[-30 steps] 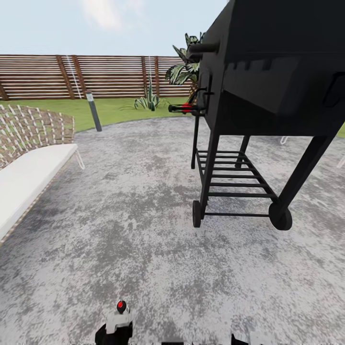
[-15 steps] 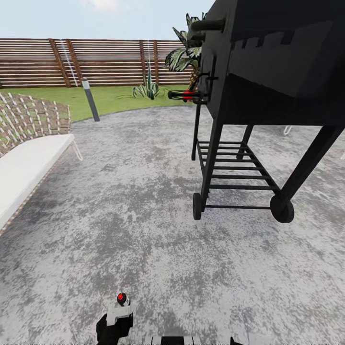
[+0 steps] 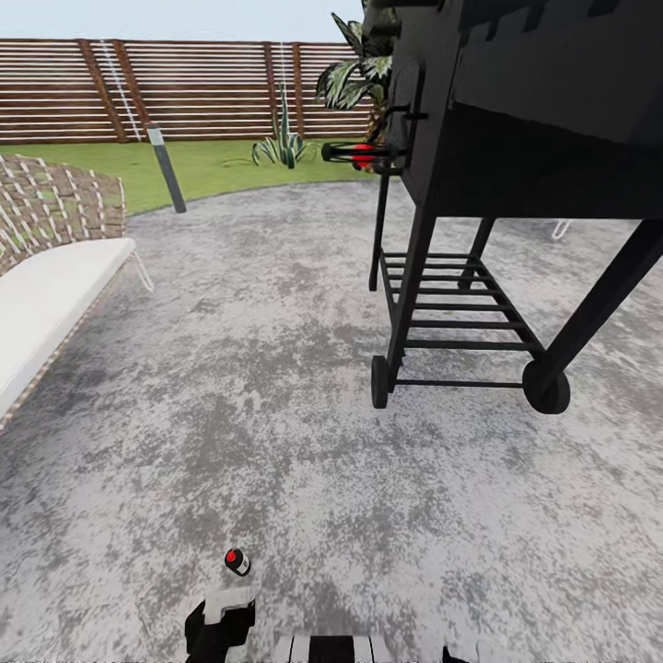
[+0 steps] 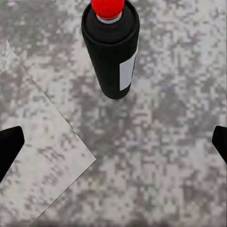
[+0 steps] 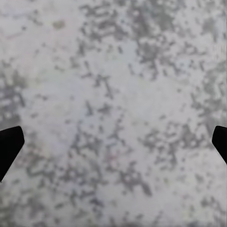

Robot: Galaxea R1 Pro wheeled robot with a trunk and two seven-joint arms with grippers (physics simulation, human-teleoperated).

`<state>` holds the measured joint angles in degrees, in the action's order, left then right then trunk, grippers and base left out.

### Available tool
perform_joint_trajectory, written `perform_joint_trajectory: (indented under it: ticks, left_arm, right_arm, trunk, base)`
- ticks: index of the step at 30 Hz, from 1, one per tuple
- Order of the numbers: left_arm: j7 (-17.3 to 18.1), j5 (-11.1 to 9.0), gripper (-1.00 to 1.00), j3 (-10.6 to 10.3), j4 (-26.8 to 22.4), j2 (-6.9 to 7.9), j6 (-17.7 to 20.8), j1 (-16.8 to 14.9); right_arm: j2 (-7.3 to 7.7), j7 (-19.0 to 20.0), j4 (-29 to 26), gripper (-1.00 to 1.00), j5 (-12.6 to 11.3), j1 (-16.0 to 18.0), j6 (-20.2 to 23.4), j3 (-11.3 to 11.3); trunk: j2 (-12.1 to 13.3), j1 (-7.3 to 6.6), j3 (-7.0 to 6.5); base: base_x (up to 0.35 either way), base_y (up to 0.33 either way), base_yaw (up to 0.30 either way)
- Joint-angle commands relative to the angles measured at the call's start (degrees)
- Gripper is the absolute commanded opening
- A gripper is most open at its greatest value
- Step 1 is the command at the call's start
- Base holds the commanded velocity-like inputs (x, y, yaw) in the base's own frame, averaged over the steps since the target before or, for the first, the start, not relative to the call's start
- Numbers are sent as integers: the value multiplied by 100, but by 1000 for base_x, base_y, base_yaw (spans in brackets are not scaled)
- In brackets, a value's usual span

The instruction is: In the garden, pick up the pesticide atomizer on the floor and spray pesticide onto both trees until each tree trunk is fully covered.

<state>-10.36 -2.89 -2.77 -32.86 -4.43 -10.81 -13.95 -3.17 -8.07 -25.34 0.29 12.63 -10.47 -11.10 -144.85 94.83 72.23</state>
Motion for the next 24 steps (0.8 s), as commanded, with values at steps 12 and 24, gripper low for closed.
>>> perform_joint_trajectory:
  ticks: [12,24]
  left_arm:
    - [-53,-28,100,-33,7,-4,-25,-5]
    - [-63,-32,100,-23,-1,-1,-18,-11]
  right_arm:
    - [16,-2,-225,100,-58,12,-588,-335]
    - [8,41,-1329,100,-67,28,-586,-654]
  trunk:
    - [-18,30,270]
    - [-34,61,536]
  base:
    - [0,0,0]
    - [0,0,0]
